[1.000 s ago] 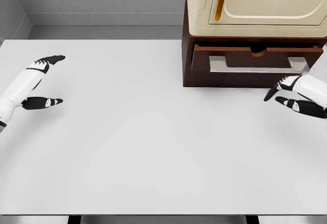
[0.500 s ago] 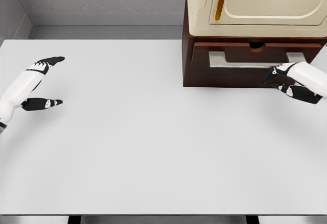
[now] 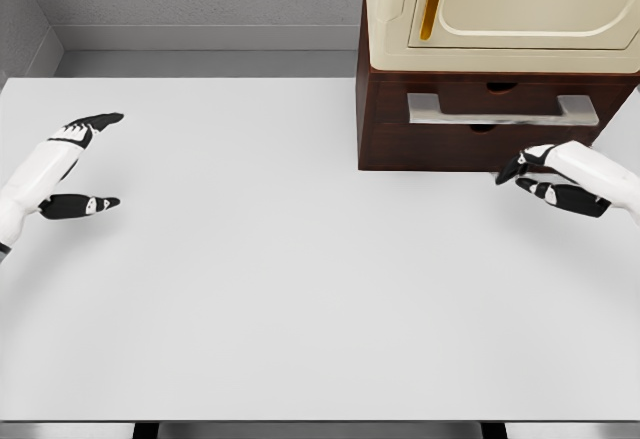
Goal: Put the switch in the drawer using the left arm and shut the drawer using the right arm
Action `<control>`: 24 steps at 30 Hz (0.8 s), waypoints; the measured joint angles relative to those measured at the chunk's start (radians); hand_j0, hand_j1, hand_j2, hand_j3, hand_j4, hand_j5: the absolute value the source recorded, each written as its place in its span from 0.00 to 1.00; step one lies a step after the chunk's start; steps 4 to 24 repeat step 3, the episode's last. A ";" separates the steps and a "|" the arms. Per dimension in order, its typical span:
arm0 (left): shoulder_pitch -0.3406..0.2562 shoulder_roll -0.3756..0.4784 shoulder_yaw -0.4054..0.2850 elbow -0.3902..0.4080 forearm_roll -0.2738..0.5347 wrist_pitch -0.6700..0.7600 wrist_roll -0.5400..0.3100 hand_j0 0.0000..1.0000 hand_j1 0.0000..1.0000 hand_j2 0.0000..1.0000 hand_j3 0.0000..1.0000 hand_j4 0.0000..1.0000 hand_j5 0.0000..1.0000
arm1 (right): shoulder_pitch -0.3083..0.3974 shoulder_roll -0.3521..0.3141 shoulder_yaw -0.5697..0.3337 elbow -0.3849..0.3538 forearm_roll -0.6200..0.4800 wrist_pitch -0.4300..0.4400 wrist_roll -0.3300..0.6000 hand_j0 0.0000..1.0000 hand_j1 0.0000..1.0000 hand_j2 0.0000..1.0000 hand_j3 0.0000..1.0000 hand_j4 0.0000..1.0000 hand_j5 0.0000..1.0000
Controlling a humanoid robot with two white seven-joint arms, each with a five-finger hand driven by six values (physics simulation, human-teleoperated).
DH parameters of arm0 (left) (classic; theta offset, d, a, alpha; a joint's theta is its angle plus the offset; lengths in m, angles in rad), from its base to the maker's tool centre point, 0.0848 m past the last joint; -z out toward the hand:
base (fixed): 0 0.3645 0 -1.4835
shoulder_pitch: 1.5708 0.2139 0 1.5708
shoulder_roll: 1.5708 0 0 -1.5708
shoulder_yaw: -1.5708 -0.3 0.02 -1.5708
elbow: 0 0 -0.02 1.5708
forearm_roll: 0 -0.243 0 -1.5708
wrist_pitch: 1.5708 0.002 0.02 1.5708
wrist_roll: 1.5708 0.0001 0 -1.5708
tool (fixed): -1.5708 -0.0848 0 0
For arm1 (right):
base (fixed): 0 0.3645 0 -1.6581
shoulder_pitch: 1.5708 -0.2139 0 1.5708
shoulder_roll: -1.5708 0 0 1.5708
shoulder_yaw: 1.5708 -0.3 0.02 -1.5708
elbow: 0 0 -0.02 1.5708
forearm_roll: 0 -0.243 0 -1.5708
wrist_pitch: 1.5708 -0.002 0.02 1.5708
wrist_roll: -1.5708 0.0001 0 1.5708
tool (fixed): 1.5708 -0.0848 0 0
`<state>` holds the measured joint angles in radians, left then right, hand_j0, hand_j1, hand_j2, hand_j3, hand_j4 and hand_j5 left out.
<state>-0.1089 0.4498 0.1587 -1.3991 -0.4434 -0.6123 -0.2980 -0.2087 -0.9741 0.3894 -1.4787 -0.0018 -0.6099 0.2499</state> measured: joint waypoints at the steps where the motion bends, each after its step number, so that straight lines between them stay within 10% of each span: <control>1: 0.000 -0.001 0.001 0.000 0.000 0.000 0.000 1.00 1.00 1.00 1.00 1.00 1.00 | 0.011 -0.024 -0.002 -0.004 0.002 -0.001 -0.001 0.49 0.49 0.49 0.49 0.49 0.49; 24: 0.000 -0.004 0.004 0.000 0.000 0.000 0.000 1.00 1.00 1.00 1.00 1.00 1.00 | 0.032 -0.070 -0.005 -0.008 -0.003 -0.002 -0.002 0.49 0.49 0.49 0.49 0.49 0.49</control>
